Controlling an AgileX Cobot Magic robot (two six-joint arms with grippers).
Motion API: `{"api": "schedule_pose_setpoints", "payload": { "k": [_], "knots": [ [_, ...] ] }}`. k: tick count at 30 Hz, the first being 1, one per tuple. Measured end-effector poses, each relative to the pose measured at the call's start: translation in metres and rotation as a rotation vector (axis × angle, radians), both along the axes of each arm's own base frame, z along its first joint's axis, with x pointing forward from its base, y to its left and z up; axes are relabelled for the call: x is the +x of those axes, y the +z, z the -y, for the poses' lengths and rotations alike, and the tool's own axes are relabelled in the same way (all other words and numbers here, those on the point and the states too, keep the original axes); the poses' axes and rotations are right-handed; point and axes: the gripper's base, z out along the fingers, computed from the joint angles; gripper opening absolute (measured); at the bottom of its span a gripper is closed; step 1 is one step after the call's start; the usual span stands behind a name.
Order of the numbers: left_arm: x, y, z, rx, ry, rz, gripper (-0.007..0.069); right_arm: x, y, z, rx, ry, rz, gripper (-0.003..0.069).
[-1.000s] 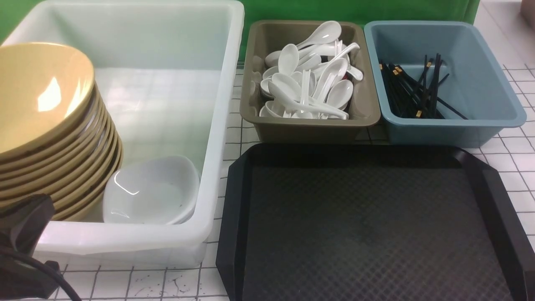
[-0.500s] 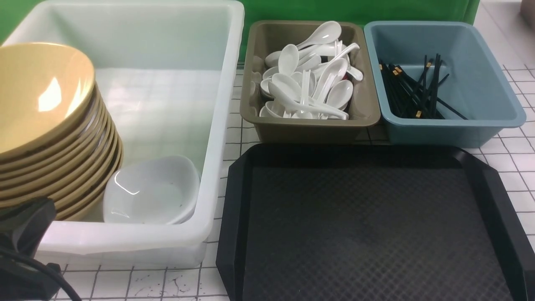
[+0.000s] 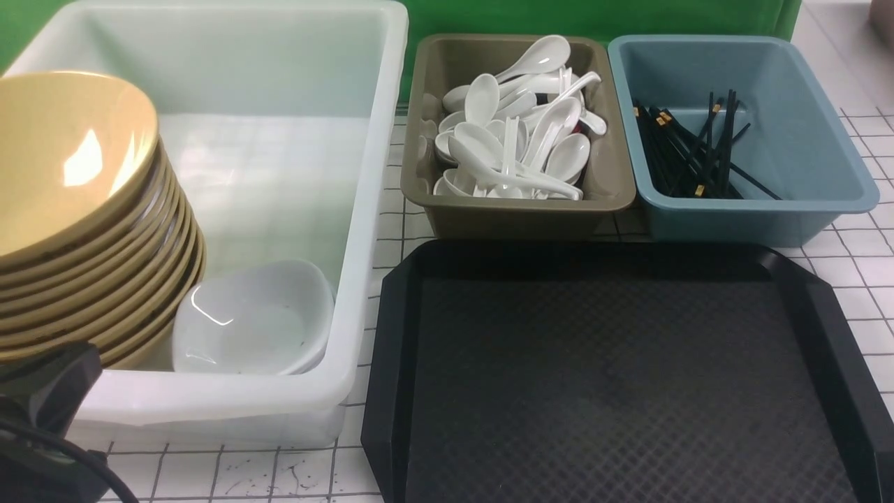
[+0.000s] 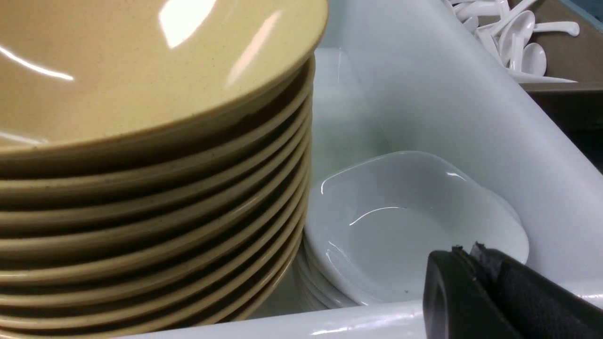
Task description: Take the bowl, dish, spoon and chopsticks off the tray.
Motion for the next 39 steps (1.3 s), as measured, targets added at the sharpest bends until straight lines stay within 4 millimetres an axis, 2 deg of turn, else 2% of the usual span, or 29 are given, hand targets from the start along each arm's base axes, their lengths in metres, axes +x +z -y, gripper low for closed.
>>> {"api": "schedule_pose_setpoints", "payload": {
  "k": [5, 10, 16, 18, 21, 28, 39],
  "knots": [
    [0.000, -0.001, 0.000, 0.000, -0.001, -0.004, -0.0012, 0.000, 0.000, 0.000, 0.000, 0.000, 0.000, 0.0048],
    [-0.011, -0.019, -0.005, 0.049, 0.049, 0.067, -0.0012, 0.000, 0.000, 0.000, 0.000, 0.000, -0.001, 0.0048],
    [-0.031, -0.054, -0.015, 0.037, 0.185, 0.172, -0.0012, 0.000, 0.000, 0.000, 0.000, 0.000, -0.001, 0.0048],
    [-0.031, -0.075, -0.019, 0.002, 0.233, 0.124, -0.0012, 0.000, 0.000, 0.000, 0.000, 0.000, -0.001, 0.0048],
    [-0.030, -0.094, -0.020, -0.026, 0.258, 0.057, -0.0012, 0.000, 0.000, 0.000, 0.000, 0.000, -0.002, 0.0048],
    [-0.029, -0.093, -0.016, -0.010, 0.180, 0.077, -0.0012, 0.000, 0.000, 0.000, -0.002, -0.003, -0.002, 0.0048],
    [-0.029, -0.093, -0.016, -0.003, 0.170, 0.084, -0.0012, 0.000, 0.000, 0.000, -0.003, -0.003, -0.002, 0.0048]
  ]
}}
